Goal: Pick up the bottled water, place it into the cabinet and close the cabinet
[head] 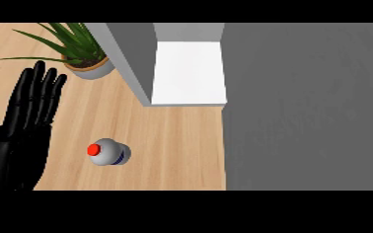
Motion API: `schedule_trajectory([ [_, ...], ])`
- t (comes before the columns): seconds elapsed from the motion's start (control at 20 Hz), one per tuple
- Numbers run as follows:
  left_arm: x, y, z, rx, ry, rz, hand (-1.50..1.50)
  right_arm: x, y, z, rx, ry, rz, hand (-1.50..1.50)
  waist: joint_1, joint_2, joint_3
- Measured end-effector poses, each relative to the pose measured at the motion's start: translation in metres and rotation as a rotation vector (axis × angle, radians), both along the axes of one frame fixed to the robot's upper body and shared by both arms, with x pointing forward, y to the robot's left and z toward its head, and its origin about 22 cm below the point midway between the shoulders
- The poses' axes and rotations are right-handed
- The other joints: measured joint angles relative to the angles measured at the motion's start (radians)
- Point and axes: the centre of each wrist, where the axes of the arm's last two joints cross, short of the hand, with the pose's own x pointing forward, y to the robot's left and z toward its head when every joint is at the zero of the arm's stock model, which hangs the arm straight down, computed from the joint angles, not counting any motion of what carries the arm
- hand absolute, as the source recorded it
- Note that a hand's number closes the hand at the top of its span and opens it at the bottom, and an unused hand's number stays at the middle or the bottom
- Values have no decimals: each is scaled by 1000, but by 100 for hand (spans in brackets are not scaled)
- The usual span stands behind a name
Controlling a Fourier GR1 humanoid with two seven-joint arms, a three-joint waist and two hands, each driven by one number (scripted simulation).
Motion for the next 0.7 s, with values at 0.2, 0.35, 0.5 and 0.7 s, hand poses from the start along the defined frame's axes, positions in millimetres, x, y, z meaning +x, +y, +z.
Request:
schedule_trajectory([
  [0.2,-6,-1,0,-14,-8,37,-150,-12,5,0,9,12,23,-150,12,-28,21],
  [0.35,-21,-1,-2,-45,11,97,-150,-25,3,-5,54,59,69,-150,17,-39,27],
  [0.5,-34,-10,-3,-115,108,134,-150,-39,6,-7,96,170,130,-150,19,-45,31],
  [0.7,-56,-26,-1,-154,170,160,-150,-62,6,0,121,249,174,-150,19,-47,32],
])
